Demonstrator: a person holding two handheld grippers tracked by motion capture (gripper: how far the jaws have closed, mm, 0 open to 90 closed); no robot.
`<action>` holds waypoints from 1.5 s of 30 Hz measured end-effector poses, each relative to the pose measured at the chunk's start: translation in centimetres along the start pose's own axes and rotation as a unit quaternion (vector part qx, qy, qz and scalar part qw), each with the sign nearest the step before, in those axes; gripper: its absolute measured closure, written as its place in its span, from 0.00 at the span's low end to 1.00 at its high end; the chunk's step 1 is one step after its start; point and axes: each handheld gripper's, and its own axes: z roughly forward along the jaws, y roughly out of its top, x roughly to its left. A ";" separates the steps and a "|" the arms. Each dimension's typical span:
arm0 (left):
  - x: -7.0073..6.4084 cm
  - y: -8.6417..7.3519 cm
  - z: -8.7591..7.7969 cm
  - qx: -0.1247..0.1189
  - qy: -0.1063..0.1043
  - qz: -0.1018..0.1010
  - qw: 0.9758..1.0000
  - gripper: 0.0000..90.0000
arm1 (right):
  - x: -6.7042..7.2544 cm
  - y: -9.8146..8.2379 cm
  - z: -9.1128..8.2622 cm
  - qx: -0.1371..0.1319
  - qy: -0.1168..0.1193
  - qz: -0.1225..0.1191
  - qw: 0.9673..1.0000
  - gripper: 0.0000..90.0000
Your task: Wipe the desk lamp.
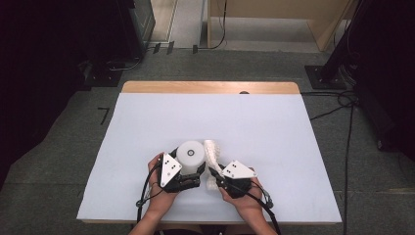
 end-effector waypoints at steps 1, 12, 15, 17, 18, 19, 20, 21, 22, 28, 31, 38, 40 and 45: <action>0.1 0.0 0.1 0.003 -0.006 0.001 1.000 0.10 | 0.0 0.2 -0.2 -0.005 -0.002 0.002 1.000 0.84; -0.3 -0.5 0.8 0.029 -0.029 0.023 0.999 0.10 | -0.6 1.8 -2.6 -0.067 -0.004 -0.009 0.998 0.84; -0.2 -0.1 0.5 0.021 -0.033 0.021 0.999 0.10 | -0.6 1.6 -2.3 -0.061 0.000 -0.010 0.998 0.84; 0.2 0.2 0.1 0.010 -0.034 0.013 0.999 0.10 | -0.5 1.2 -1.9 -0.048 0.001 -0.009 0.999 0.84; 0.4 0.4 0.0 0.007 -0.034 0.012 0.999 0.10 | -0.4 1.0 -1.5 -0.040 0.004 -0.010 0.999 0.84; 0.6 0.4 -0.1 0.004 -0.034 0.012 0.999 0.10 | -0.3 0.8 -1.2 -0.031 0.007 -0.010 0.999 0.84; 0.7 0.4 -0.1 0.002 -0.033 0.012 0.999 0.10 | -0.2 0.7 -0.9 -0.024 0.009 -0.014 1.000 0.84; 0.8 0.4 -0.1 0.002 -0.033 0.010 0.999 0.10 | -0.1 0.6 -0.7 -0.018 0.009 -0.014 1.000 0.84; 0.9 0.3 -0.1 0.003 -0.033 0.011 0.999 0.10 | -0.1 0.5 -0.6 -0.013 0.010 -0.013 1.000 0.84; 1.3 -1.1 0.7 0.007 -0.018 0.026 0.999 0.10 | -0.7 0.2 -0.5 -0.005 -0.006 -0.002 1.000 0.84; 1.6 -1.5 0.8 0.016 -0.016 0.029 0.999 0.10 | -1.3 0.2 -0.7 -0.010 -0.016 0.005 1.000 0.84; 1.4 -1.6 0.7 0.020 -0.003 0.022 1.000 0.07 | -1.9 0.1 -0.8 -0.013 -0.023 0.010 1.000 0.84; 1.0 -1.5 0.7 0.024 0.014 0.016 0.999 0.00 | -1.9 0.1 -0.8 -0.013 -0.023 0.010 1.000 0.84; -0.9 -1.7 1.1 0.031 0.080 0.024 0.996 0.00 | -1.9 0.1 -0.7 -0.011 -0.024 0.010 1.000 0.84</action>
